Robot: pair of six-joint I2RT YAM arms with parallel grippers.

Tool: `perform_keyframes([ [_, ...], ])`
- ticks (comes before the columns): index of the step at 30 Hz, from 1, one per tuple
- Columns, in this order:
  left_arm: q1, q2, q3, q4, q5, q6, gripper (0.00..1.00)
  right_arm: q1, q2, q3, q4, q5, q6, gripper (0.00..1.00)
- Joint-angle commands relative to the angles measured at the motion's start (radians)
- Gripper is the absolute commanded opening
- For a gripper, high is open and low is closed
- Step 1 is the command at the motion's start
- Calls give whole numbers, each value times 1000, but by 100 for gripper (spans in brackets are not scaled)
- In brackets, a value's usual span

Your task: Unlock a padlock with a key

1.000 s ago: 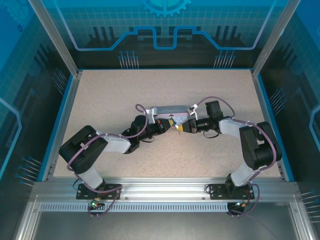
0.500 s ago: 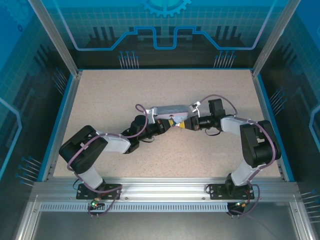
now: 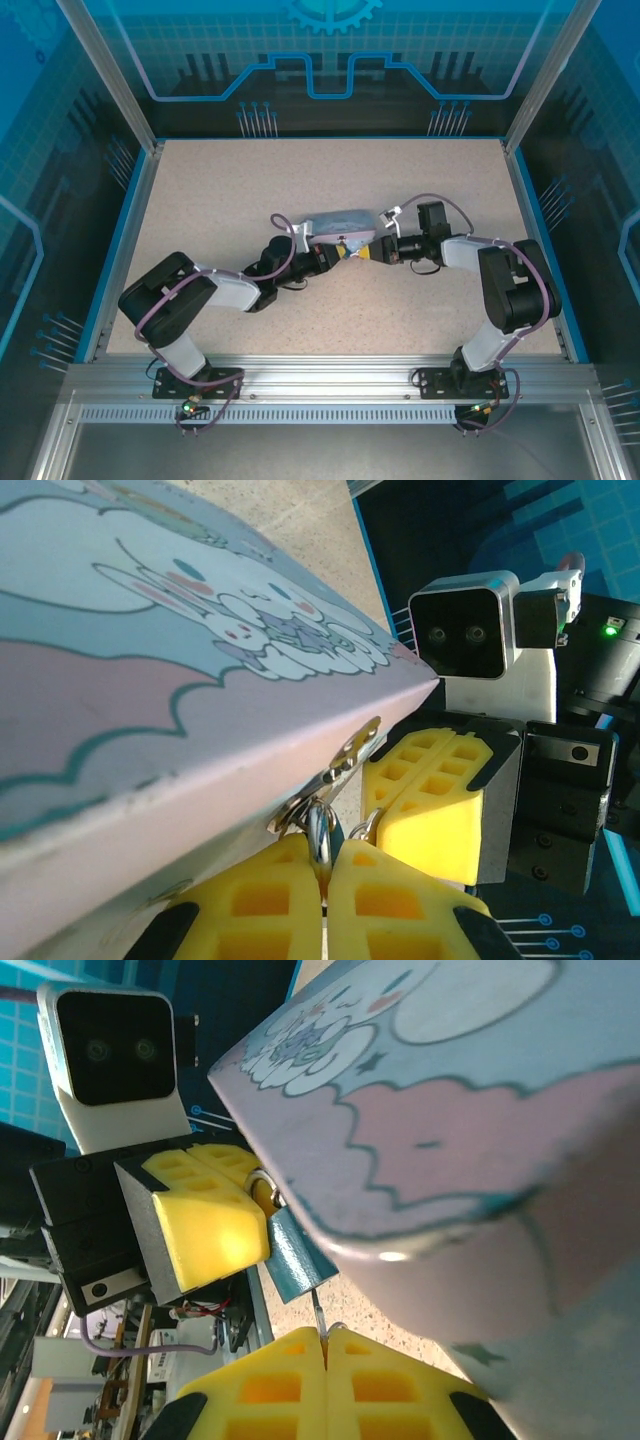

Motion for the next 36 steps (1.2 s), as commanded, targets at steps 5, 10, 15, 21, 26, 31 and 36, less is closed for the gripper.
perform_keyframes([
  [5,-12,-85,-23,85,-146,-2,0,-56,-67,-74,128,79,113,0],
  [10,-31,-101,-4,88,-202,6,0,-68,-159,-174,280,126,273,0],
  [15,-53,-83,23,115,-238,-17,0,-59,-208,-281,550,180,516,0],
  [21,-64,-46,47,154,-248,-69,0,-1,-223,-287,652,234,630,0],
  [26,-77,-37,56,157,-265,-117,0,22,-208,-276,699,267,680,0],
  [31,-84,-36,61,160,-287,-137,0,47,-184,-254,705,269,695,0],
  [36,-87,-46,53,163,-326,-142,0,56,-175,-255,683,282,696,0],
])
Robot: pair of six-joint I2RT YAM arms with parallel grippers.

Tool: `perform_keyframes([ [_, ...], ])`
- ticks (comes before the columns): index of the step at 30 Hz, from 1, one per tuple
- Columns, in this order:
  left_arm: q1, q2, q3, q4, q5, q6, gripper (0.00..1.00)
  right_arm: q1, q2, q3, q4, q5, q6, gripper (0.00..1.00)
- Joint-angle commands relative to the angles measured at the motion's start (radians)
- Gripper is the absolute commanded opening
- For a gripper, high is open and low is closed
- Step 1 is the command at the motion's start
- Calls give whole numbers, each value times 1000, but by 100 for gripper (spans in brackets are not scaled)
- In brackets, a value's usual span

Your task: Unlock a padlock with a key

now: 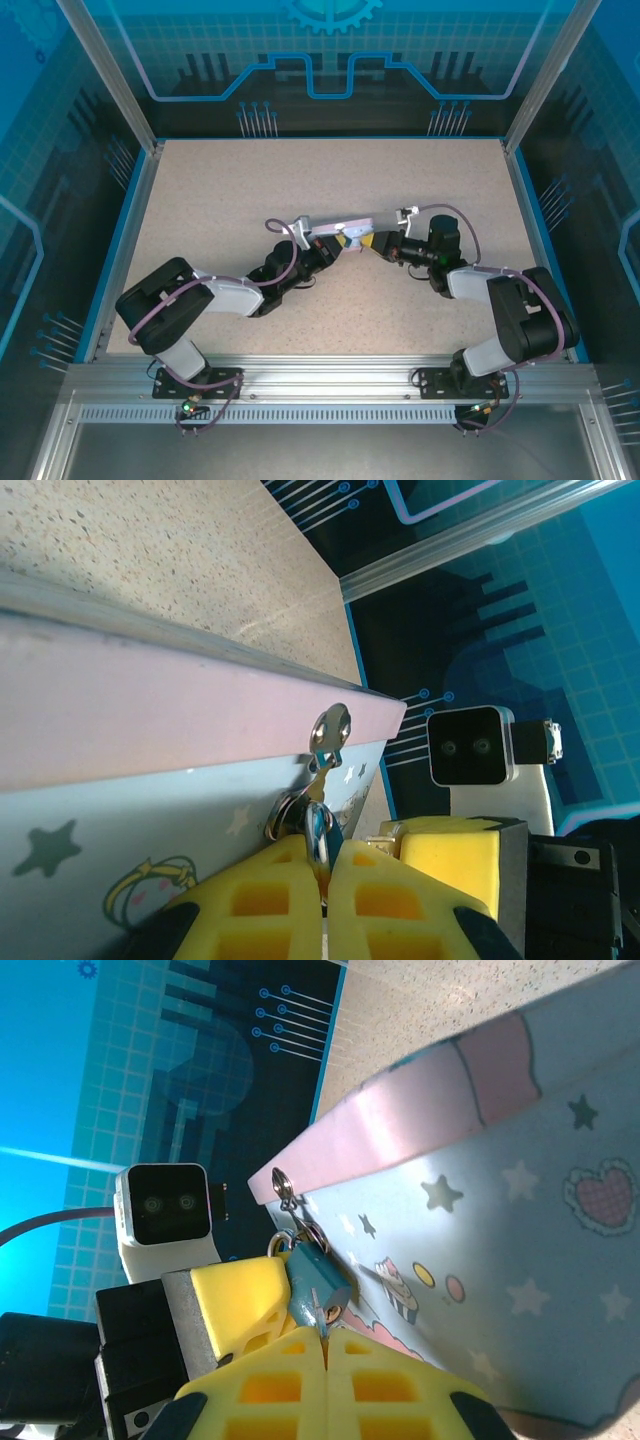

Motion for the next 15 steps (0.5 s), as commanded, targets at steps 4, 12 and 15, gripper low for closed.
perform_keyframes([
  [4,-5,-22,31,113,-74,-12,0,13,3,3,5,22,5,0],
  [12,-5,-11,36,135,-76,-23,0,30,10,13,6,8,14,0],
  [15,-5,-6,39,139,-71,-26,0,36,19,18,12,7,18,0],
])
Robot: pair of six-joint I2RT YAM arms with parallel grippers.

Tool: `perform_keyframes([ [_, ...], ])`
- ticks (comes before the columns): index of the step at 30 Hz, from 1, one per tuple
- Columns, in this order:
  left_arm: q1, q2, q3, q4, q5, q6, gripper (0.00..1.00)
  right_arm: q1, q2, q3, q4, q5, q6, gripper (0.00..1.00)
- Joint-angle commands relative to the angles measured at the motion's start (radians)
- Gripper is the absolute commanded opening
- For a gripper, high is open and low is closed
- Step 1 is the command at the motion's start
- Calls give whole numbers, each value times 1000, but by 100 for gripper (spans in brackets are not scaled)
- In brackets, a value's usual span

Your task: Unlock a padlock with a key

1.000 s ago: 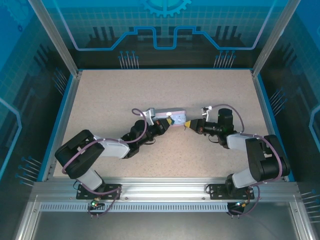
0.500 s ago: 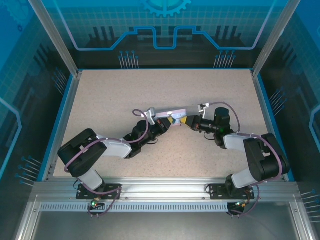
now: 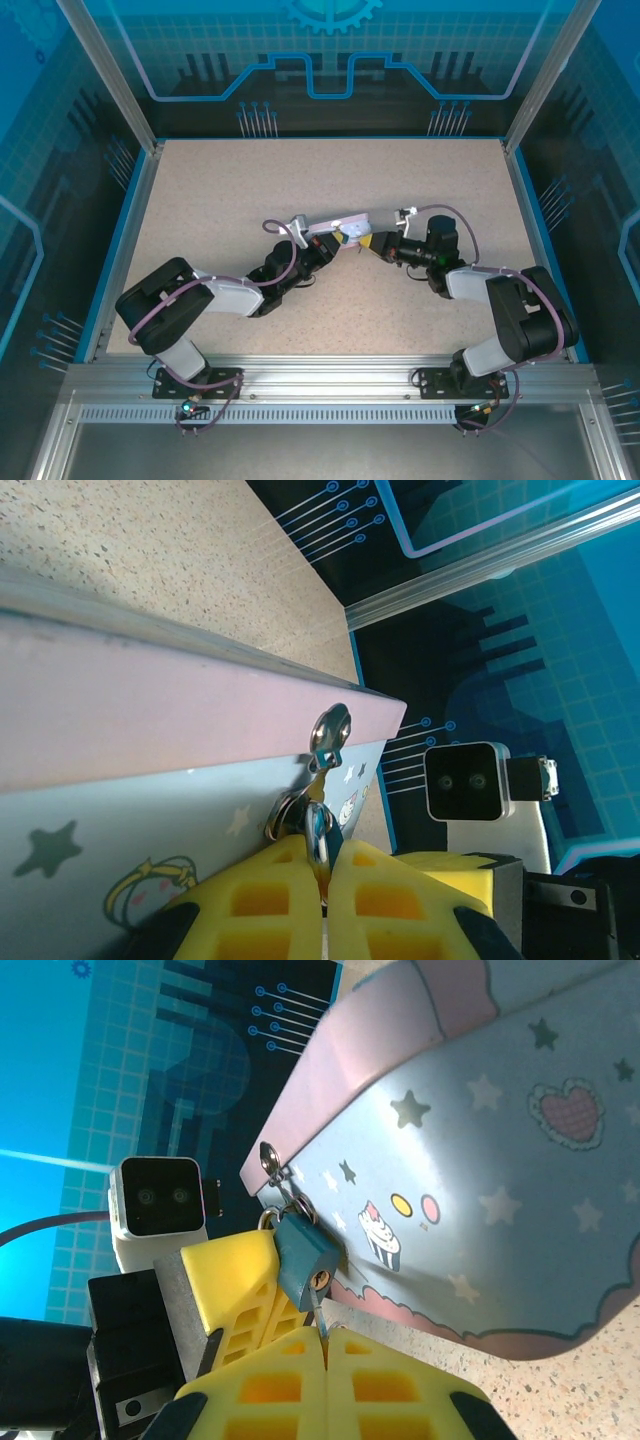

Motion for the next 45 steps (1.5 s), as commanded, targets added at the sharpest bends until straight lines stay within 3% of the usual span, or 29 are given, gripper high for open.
perform_keyframes([
  [1,-5,-4,39,127,-18,-1,0,20,19,21,12,-8,11,0],
  [45,-5,4,22,138,-22,-6,0,15,30,32,58,12,43,0],
])
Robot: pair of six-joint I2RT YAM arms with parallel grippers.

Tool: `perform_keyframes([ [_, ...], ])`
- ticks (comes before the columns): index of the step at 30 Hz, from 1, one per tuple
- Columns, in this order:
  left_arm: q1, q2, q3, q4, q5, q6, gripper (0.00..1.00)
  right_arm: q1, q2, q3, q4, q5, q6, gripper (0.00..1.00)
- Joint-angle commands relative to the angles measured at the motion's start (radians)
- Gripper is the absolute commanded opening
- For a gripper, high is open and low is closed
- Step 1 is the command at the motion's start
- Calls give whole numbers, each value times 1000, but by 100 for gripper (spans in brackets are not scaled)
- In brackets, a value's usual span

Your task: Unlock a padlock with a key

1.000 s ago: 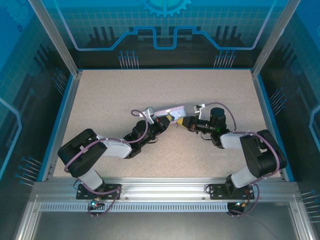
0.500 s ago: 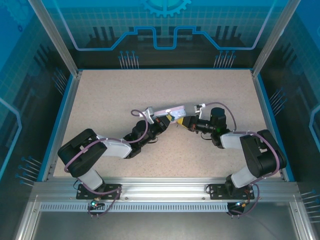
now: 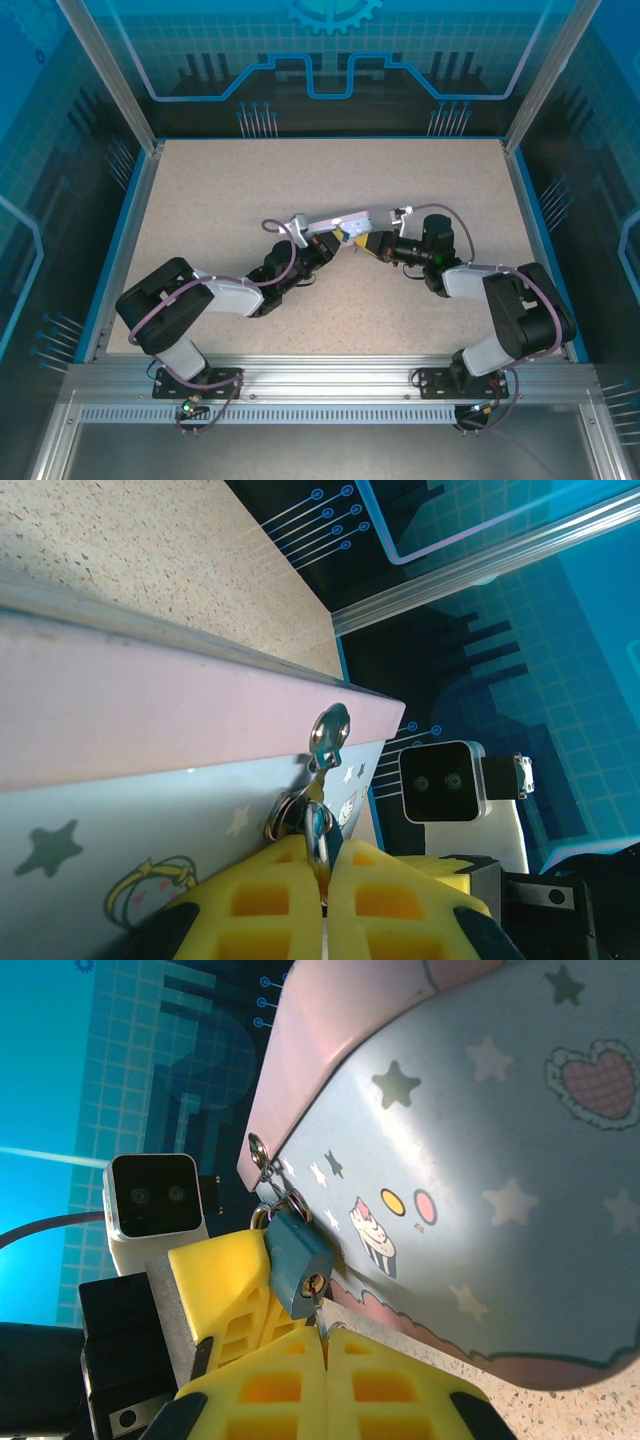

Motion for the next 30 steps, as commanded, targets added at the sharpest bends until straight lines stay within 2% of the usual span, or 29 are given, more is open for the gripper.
perform_keyframes([
  [1,-5,5,22,116,-21,-7,0,-6,10,14,46,10,14,0],
  [19,-7,8,28,135,-16,-27,0,29,73,30,124,19,59,0],
  [30,-7,9,30,135,-9,-27,0,43,179,26,198,20,72,0],
])
